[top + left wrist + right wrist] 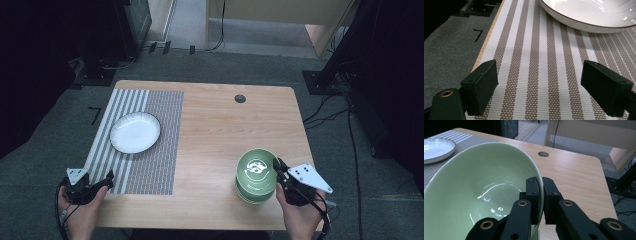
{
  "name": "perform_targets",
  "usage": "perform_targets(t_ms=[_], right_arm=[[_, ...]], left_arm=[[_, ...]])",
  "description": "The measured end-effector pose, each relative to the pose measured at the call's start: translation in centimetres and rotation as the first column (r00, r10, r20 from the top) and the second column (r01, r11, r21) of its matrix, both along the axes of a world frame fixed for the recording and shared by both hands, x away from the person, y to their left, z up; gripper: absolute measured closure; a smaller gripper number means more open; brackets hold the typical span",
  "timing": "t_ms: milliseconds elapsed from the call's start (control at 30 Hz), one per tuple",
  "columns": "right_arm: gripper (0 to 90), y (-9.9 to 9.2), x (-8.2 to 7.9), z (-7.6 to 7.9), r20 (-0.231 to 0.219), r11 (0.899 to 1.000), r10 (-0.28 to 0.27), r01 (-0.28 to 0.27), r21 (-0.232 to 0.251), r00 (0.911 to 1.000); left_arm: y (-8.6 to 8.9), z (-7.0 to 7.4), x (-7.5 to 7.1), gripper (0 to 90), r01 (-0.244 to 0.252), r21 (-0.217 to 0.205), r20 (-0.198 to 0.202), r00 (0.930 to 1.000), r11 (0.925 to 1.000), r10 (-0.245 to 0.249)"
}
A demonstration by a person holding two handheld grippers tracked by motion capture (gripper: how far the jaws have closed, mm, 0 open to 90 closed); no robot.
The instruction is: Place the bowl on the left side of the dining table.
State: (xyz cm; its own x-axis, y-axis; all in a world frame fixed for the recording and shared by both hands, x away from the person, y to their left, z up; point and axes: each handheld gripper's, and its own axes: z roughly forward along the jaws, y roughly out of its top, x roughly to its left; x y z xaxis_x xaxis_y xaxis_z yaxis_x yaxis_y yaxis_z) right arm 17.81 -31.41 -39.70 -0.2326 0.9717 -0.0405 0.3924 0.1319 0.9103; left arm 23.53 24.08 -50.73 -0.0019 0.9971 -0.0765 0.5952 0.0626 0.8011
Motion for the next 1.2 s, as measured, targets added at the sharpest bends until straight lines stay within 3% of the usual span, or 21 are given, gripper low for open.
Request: perform_targets(t_ms=[233,967,1200], right_arm=[[86.1,0.4,0.6,1.0,0.025,1.000,0.015,-0.015,0.000,0.9996],[86.2,3.0,2.2,1.2,0.036,0.997,0.071,-0.071,-0.007,0.9968],[86.1,3.8,2.4,1.1,0.037,0.996,0.086,-0.086,-0.005,0.9956]], left_arm=[[-0.7,0.1,0.0,13.5,0.015,-0.001,0.008,0.9999,0.9999,-0.015],[-2.1,0.5,0.1,13.5,0.046,-0.015,0.030,0.9985,0.9988,-0.046],[-3.3,0.9,0.2,13.5,0.073,-0.026,0.047,0.9963,0.9970,-0.072]])
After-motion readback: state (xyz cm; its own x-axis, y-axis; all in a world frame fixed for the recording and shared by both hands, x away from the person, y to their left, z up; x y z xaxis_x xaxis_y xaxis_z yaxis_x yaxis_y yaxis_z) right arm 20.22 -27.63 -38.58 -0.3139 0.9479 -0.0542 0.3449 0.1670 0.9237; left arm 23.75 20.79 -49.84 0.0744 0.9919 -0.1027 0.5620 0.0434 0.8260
